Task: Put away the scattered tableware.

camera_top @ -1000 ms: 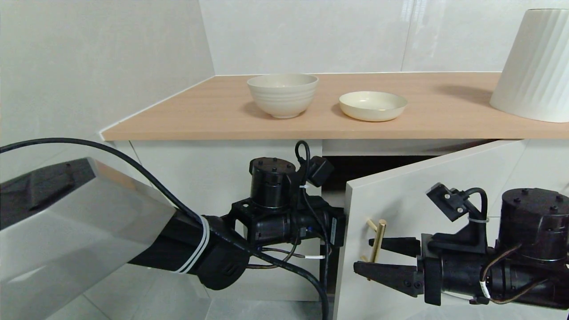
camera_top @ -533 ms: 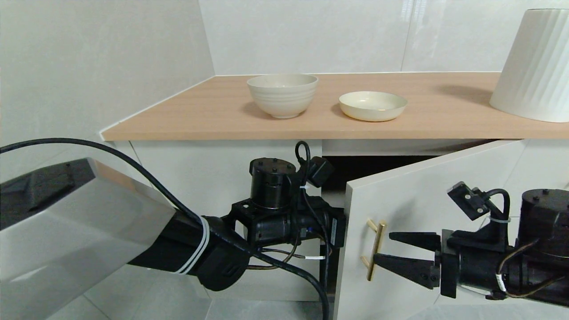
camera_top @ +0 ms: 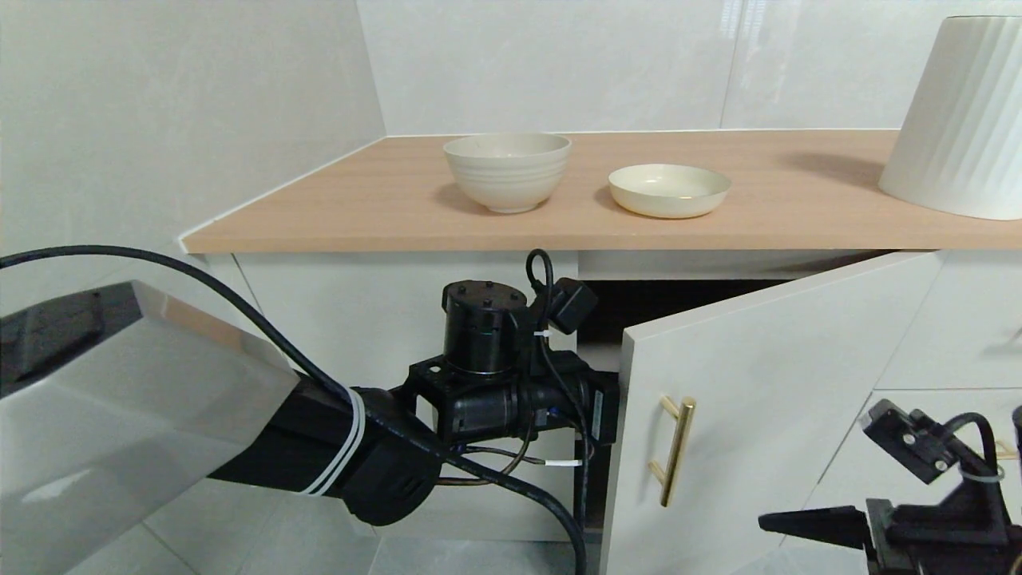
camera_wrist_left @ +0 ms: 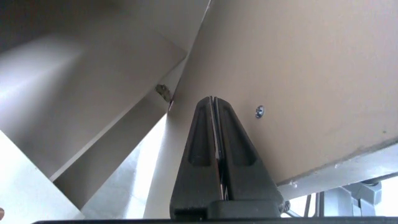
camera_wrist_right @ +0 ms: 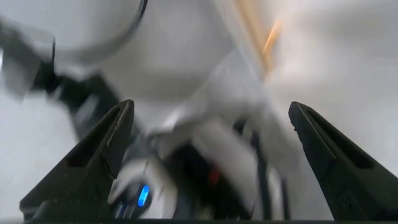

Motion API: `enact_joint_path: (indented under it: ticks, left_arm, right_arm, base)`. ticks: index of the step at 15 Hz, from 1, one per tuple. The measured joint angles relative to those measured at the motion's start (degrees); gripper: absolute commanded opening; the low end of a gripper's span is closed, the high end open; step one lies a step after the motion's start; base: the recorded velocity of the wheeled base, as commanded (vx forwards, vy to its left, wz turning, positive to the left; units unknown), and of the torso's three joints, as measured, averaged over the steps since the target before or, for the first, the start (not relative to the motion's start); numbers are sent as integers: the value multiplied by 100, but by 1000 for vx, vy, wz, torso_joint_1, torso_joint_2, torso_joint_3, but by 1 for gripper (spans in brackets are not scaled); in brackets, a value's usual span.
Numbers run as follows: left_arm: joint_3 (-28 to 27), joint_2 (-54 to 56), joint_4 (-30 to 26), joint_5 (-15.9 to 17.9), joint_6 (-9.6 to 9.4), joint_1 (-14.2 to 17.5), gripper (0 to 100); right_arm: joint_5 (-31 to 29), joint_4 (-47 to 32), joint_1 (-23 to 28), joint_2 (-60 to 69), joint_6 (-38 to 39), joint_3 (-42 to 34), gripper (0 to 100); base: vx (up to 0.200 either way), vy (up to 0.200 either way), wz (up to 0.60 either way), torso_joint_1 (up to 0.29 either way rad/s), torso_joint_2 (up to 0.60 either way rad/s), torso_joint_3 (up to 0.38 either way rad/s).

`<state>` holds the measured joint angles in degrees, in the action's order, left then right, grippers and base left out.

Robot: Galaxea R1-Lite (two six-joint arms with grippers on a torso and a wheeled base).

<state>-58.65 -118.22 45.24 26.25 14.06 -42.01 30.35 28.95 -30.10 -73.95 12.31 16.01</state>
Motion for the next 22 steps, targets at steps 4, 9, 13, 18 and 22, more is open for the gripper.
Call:
enact_joint_path:
  ticks: [4, 9, 13, 18, 22]
  left_arm:
    - [5, -2, -6, 0, 55, -10, 0]
    - [-28, -49, 20, -11, 121, -5, 0]
    - [-168, -151, 11, 9, 190, -5, 0]
    - [-141, -221, 13, -154, 211, -88, 0]
    - [-257, -274, -52, -279, 204, -328, 0]
  right_arm:
    - [-96, -895, -389, 866, -61, 78, 100]
    - [-99, -911, -430, 1058, -63, 78, 100]
    - [-94, -947, -433, 1143, -63, 44, 100]
    - [-94, -955, -430, 1254, -61, 24, 100]
    - [-69, -958, -441, 1262, -61, -20, 100]
  base:
    - [0, 0, 0, 0, 0, 0]
    - [-120, 0, 0, 1, 1, 1]
    - [0, 0, 0, 0, 0, 0]
    - [-120, 0, 0, 3, 3, 1]
    - [-50, 0, 0, 2, 2, 1]
